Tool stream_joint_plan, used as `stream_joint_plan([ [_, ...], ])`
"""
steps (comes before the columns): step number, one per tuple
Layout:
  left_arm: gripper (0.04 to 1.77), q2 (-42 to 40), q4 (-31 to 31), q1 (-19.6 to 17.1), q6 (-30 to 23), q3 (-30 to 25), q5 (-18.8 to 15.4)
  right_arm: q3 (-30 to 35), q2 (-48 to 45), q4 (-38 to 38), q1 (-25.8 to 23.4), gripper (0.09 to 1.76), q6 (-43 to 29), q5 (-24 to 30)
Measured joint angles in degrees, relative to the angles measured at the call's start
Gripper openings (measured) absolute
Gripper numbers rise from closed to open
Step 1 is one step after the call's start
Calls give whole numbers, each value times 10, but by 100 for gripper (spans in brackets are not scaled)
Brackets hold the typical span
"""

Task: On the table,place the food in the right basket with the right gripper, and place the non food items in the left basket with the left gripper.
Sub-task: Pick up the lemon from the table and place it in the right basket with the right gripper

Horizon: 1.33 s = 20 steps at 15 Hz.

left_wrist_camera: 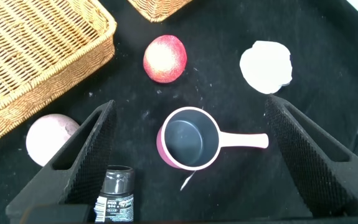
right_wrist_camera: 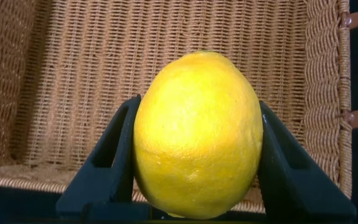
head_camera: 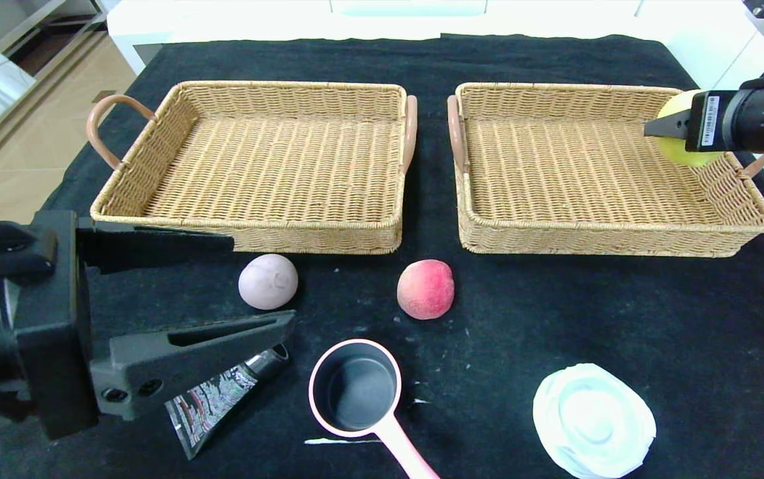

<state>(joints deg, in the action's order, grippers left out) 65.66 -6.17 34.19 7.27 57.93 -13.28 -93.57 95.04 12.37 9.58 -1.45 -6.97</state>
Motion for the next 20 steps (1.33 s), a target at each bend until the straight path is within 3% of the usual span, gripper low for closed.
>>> stream_joint_plan([
  [16, 172, 0, 12, -1, -1, -3, 1, -182, 167, -3, -53, 113, -3, 1],
  [20, 172, 0, 12, -1, -1, -4, 1, -192, 192, -36, -59, 113, -4, 5],
])
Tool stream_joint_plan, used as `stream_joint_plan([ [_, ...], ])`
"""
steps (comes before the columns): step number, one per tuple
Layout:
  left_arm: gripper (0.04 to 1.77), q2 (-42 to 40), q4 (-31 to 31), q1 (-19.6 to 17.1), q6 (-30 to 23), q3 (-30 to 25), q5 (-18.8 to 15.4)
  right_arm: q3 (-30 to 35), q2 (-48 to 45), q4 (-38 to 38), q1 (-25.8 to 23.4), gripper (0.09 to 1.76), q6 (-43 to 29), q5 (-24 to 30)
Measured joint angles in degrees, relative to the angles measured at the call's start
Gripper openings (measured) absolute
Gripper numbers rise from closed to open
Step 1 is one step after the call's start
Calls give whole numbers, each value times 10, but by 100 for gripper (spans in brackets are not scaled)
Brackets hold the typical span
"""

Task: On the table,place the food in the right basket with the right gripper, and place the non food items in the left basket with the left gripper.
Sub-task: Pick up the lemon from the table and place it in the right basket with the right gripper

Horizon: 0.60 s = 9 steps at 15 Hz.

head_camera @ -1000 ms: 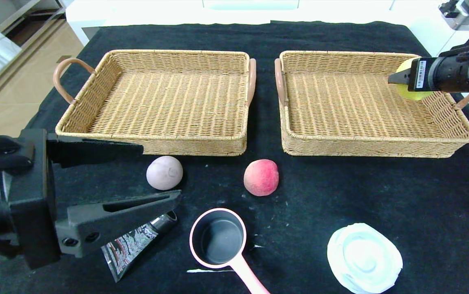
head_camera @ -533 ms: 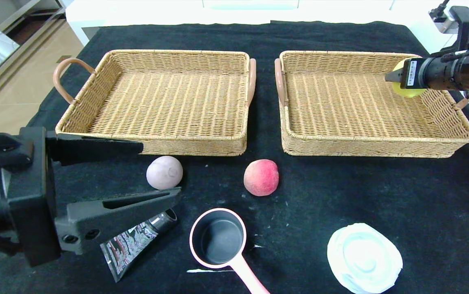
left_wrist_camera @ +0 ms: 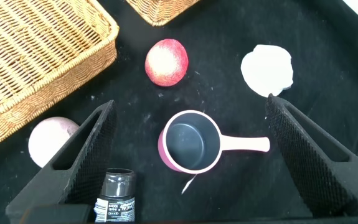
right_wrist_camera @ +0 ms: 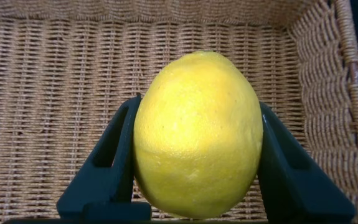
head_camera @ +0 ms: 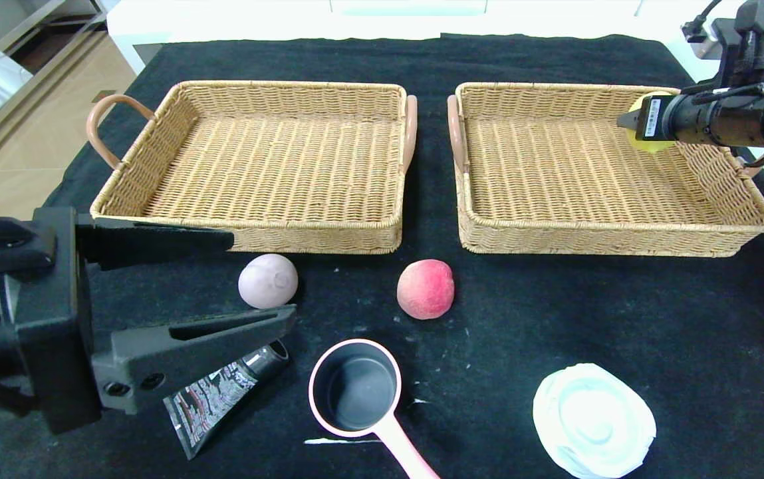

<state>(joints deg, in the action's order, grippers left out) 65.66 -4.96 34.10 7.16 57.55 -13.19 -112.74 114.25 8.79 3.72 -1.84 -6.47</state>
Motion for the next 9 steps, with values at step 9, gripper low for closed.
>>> stream_joint_plan([
  [9, 172, 0, 0, 0, 0, -1, 0, 3, 8, -1, -3, 149, 0, 0],
])
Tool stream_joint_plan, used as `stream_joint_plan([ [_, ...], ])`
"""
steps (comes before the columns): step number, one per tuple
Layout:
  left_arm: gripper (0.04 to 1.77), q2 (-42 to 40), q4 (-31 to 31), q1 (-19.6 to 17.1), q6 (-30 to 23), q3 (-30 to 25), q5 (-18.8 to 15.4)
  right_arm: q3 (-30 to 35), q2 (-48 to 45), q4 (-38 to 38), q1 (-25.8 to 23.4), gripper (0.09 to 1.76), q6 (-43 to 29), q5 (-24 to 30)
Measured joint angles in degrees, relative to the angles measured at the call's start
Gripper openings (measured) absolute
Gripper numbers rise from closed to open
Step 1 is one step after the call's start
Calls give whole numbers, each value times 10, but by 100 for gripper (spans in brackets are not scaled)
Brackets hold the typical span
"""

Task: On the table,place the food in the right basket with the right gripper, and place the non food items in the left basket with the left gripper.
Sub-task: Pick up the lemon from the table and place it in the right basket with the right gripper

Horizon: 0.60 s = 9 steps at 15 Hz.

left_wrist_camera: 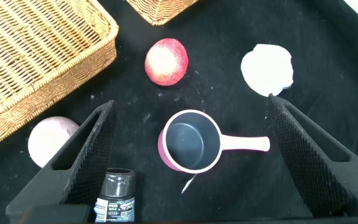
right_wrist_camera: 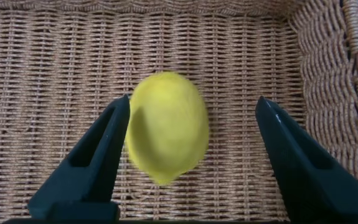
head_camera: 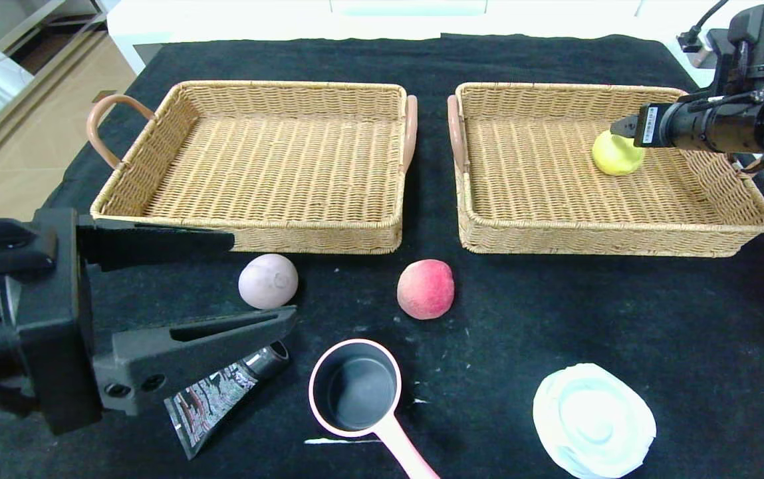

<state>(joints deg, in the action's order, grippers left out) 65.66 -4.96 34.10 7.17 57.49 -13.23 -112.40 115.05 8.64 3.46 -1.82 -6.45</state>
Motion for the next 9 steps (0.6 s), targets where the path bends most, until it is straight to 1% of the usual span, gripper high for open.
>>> stream_joint_plan([
  [6, 172, 0, 0, 0, 0, -1, 0, 7, -5, 3, 2, 160, -12, -3],
  [9, 172, 0, 0, 1, 1, -1, 0, 20, -29, 7, 6, 164, -12, -2],
])
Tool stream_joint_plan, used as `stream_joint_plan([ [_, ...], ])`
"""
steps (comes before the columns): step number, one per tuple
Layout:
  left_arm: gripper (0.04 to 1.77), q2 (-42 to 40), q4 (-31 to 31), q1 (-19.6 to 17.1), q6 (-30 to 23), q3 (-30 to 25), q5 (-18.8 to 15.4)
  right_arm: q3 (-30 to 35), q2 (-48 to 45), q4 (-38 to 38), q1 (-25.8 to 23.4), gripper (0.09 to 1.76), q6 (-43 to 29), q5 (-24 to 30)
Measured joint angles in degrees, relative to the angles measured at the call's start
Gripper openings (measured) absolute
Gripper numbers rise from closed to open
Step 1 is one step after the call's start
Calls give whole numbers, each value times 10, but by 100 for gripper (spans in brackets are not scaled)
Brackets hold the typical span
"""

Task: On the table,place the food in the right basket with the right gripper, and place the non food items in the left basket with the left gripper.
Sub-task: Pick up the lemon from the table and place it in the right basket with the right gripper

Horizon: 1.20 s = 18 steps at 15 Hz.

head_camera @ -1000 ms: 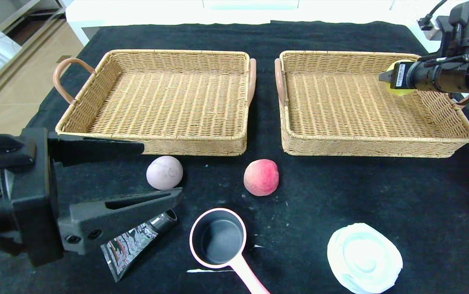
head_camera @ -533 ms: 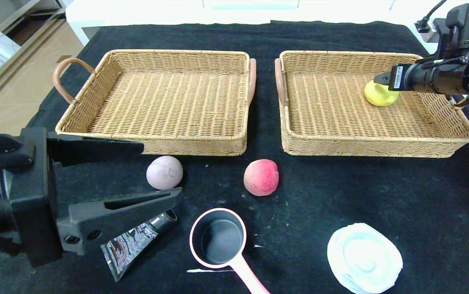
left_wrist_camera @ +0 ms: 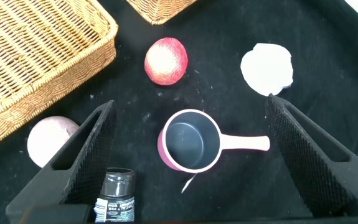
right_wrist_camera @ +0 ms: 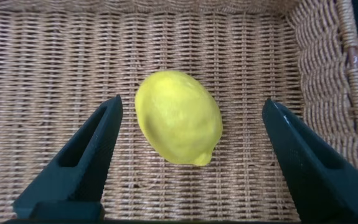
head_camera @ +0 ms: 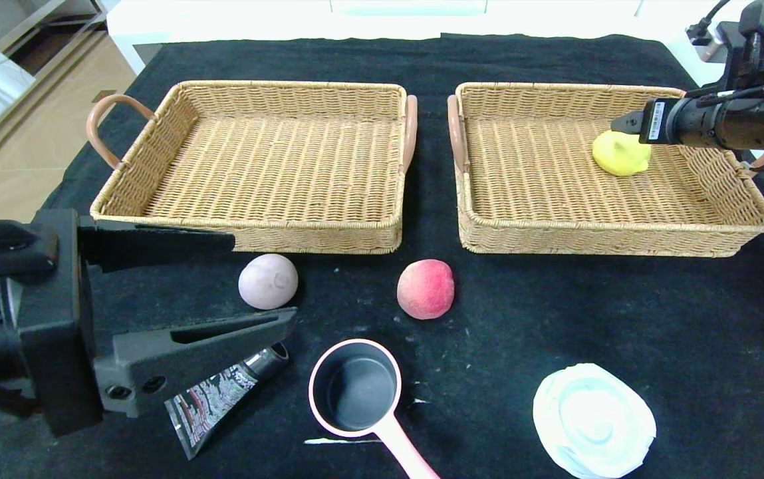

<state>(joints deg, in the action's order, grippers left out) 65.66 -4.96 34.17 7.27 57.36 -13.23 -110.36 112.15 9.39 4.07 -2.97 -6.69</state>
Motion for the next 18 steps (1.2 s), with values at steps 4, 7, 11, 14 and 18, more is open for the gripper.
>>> stream_joint_plan([
  [4, 172, -2, 0, 0, 0, 0, 0, 23, -50, 46, 24, 167, 0, -1],
  [7, 172, -5, -1, 1, 1, 0, 0, 58, -89, 68, 57, 168, 0, -11],
  [11, 172, -6, -1, 2, 2, -1, -1, 107, -128, 68, 128, 169, -2, -59],
  [14, 172, -8, -1, 2, 2, -1, -1, 143, -151, 68, 196, 170, -29, -103],
  [18, 172, -9, -1, 2, 3, -1, -1, 171, -164, 72, 283, 170, -81, -165],
])
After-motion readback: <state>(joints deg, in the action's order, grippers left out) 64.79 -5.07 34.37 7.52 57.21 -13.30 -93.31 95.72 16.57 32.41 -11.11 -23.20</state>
